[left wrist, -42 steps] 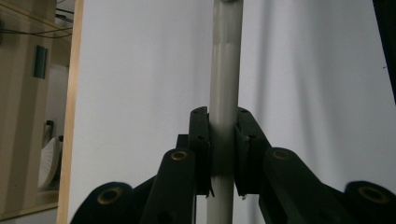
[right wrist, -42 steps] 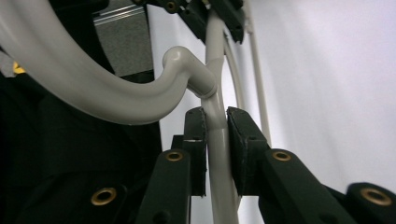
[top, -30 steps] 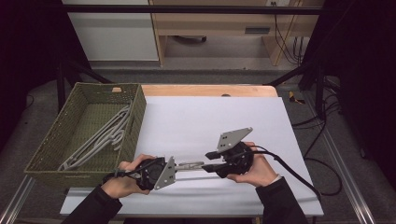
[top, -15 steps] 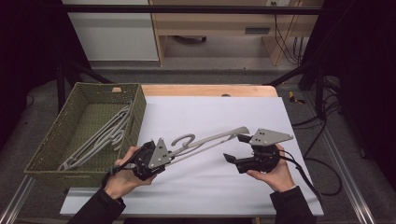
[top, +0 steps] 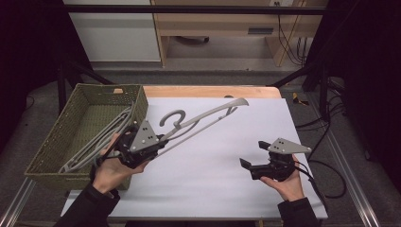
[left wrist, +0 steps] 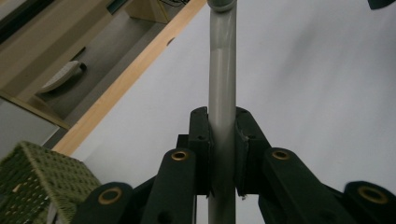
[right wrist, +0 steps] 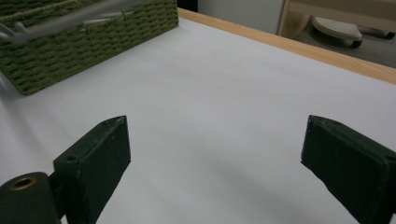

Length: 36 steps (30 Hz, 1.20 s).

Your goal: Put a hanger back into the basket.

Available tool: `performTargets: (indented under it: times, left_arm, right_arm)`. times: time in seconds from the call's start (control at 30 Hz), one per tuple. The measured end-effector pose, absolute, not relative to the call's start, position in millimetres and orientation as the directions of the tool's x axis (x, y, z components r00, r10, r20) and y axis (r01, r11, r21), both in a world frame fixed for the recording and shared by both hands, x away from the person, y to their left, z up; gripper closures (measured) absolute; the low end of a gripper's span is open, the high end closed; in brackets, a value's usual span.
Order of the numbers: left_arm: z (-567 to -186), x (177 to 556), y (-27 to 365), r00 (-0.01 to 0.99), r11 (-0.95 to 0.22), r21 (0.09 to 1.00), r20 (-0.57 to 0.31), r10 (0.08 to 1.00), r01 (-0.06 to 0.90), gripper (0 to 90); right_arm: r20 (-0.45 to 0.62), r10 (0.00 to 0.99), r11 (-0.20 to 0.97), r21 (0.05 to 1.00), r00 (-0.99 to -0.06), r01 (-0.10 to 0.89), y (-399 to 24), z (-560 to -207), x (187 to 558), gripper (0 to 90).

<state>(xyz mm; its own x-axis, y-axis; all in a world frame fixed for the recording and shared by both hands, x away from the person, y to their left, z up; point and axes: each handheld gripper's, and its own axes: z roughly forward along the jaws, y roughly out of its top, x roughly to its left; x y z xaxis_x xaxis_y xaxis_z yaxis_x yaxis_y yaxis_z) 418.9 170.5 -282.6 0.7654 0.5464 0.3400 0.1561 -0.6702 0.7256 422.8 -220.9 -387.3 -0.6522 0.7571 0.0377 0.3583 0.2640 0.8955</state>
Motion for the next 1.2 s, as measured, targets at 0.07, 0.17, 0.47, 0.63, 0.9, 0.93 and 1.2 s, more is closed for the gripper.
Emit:
performTargets:
  times: [0.07, 0.17, 0.47, 0.63, 0.9, 0.93, 1.2]
  left_arm:
    - [-276, 419, 175, 0.759, -0.661, 0.734, 0.339, 0.556, 0.156, 79.7]
    - [-264, 420, 186, 0.741, -0.657, 0.738, 0.352, 0.571, 0.155, 79.8]
    - [-242, 429, 230, 0.652, -0.648, 0.737, 0.397, 0.646, 0.193, 79.7]
    - [-238, 435, 255, 0.599, -0.641, 0.734, 0.416, 0.684, 0.223, 79.7]
    - [-245, 445, 287, 0.533, -0.634, 0.724, 0.435, 0.726, 0.272, 79.8]
    - [-248, 448, 296, 0.516, -0.629, 0.723, 0.437, 0.737, 0.286, 79.7]
    - [-261, 458, 331, 0.462, -0.629, 0.701, 0.459, 0.759, 0.336, 79.7]
  right_arm:
    - [0.037, 0.771, 0.257, 0.896, -0.636, 0.363, -223, -390, 423, 6.6]
    - [0.048, 0.784, 0.236, 0.899, -0.619, 0.369, -225, -392, 423, 6.1]
    - [0.046, 0.797, 0.235, 0.894, -0.602, 0.381, -228, -395, 423, 5.9]
    - [0.043, 0.795, 0.241, 0.893, -0.605, 0.380, -227, -396, 424, 5.6]
    - [0.048, 0.796, 0.240, 0.890, -0.604, 0.388, -227, -397, 423, 5.3]
    - [0.047, 0.796, 0.241, 0.890, -0.603, 0.388, -226, -397, 423, 5.3]
    - [0.048, 0.795, 0.246, 0.886, -0.605, 0.393, -225, -398, 424, 5.2]
